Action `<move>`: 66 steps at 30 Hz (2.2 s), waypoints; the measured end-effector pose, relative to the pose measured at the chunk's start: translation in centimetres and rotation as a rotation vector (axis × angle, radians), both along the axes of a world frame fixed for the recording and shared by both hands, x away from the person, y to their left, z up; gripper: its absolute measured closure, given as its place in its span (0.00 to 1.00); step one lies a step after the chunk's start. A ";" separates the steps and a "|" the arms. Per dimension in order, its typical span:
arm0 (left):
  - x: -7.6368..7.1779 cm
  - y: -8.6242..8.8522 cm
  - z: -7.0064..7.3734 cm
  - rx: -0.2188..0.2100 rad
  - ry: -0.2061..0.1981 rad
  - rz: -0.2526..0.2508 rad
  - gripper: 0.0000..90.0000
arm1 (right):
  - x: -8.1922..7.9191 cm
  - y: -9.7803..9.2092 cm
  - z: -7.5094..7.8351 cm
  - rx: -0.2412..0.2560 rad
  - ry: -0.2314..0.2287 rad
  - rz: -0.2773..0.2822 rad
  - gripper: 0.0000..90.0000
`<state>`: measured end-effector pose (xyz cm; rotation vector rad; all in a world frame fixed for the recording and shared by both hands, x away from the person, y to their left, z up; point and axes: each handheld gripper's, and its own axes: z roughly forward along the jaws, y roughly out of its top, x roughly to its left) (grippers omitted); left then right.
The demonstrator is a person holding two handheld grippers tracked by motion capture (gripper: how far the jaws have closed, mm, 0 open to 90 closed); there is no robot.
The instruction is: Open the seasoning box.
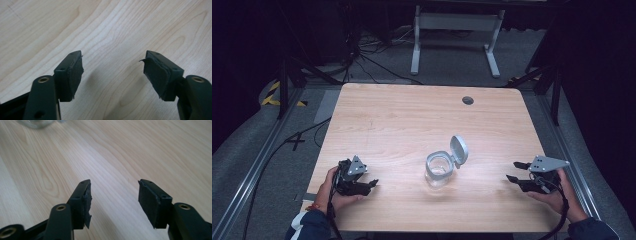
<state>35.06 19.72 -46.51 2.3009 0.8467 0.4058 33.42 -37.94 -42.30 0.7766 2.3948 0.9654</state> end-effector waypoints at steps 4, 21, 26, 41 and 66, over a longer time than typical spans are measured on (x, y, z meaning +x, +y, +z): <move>0.0 0.6 -0.7 -0.030 0.023 0.011 0.29 | -0.6 -2.0 -1.8 0.028 0.019 -0.072 0.41; -0.3 1.4 -1.6 -0.105 0.001 0.055 0.19 | -1.3 -4.5 -4.3 0.116 0.098 -0.171 0.31; -0.3 1.4 -1.6 -0.105 0.005 0.056 0.18 | -1.5 -4.5 -4.3 0.116 0.097 -0.168 0.31; -0.2 1.4 -1.6 -0.089 -0.006 0.045 0.17 | -1.4 -4.4 -4.4 0.117 0.099 -0.163 0.29; -0.2 1.4 -1.6 -0.090 -0.005 0.046 0.17 | -1.3 -4.3 -4.4 0.114 0.102 -0.166 0.27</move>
